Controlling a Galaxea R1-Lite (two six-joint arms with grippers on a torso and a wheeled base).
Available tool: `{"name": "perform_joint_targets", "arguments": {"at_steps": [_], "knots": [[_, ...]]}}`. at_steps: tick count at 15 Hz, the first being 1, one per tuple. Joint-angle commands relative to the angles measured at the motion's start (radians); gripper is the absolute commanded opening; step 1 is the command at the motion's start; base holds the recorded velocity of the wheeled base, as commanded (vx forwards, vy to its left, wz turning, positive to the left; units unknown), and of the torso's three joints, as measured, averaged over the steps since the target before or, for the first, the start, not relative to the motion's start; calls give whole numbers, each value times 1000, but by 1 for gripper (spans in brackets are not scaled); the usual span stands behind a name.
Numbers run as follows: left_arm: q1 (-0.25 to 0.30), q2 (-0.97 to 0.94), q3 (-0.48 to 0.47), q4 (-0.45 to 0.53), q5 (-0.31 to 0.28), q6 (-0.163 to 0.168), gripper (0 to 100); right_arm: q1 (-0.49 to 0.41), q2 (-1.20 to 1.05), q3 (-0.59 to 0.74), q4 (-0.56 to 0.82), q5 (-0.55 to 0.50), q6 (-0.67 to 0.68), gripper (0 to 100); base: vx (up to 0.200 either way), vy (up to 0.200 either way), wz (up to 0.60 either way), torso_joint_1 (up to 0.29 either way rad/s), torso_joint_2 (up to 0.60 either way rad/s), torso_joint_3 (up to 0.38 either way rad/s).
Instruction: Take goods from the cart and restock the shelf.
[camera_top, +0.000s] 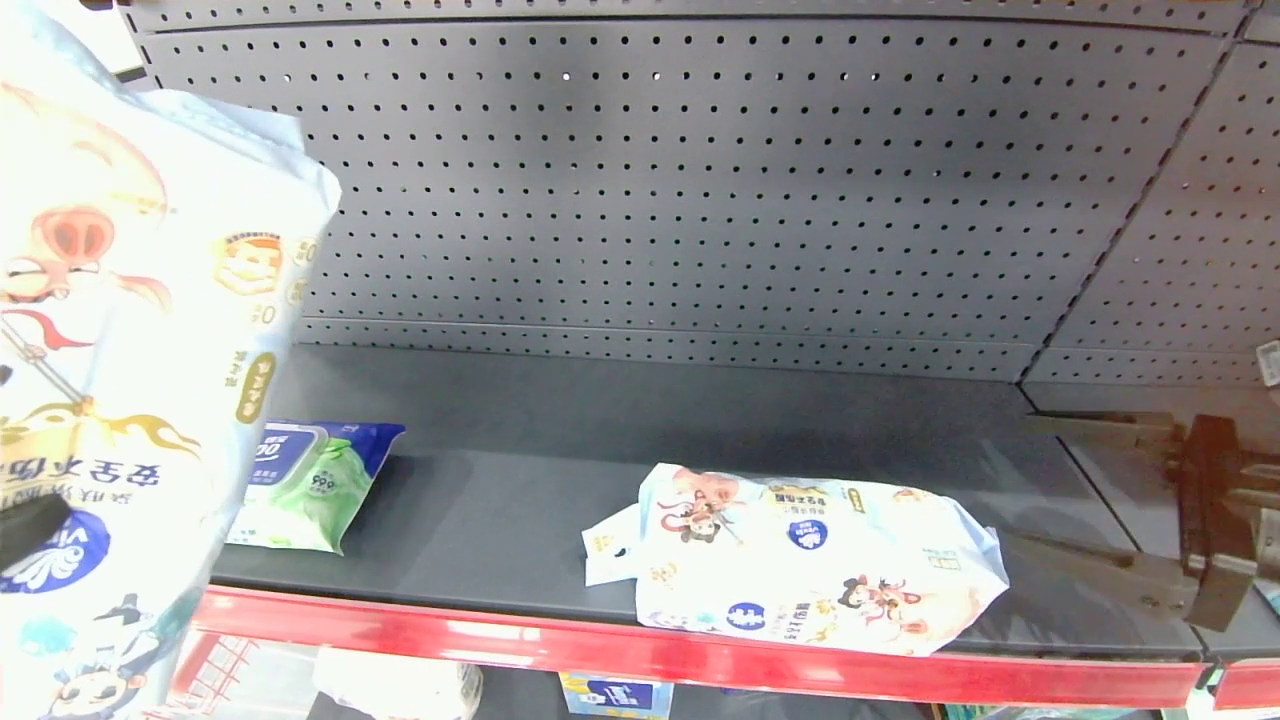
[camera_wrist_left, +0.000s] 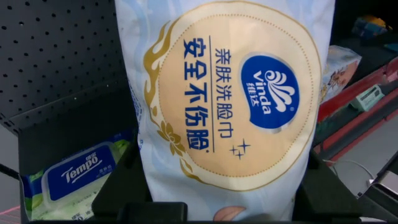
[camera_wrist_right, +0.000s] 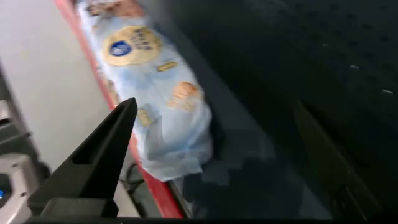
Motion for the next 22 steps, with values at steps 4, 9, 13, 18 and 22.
{"name": "perform_joint_targets", "arguments": {"at_steps": [4, 9, 13, 18, 22], "knots": [[-112, 184, -31, 0, -12, 101, 0, -225, -425, 113, 8, -137, 229, 100, 0, 0, 0, 0, 0, 0], [-290, 440, -153, -3, -9, 138, 0, -236, -686, 245, 13, -362, 373, 100, 0, 0, 0, 0, 0, 0], [-302, 655, -288, 0, -12, 304, 0, -234, -763, 284, 14, -399, 373, 100, 0, 0, 0, 0, 0, 0], [-359, 893, -512, 3, -12, 384, 0, -233, -772, 295, 16, -402, 372, 100, 0, 0, 0, 0, 0, 0], [-374, 1061, -669, 3, -12, 467, 0, -230, -873, 306, 139, -402, 372, 100, 0, 0, 0, 0, 0, 0]]}}
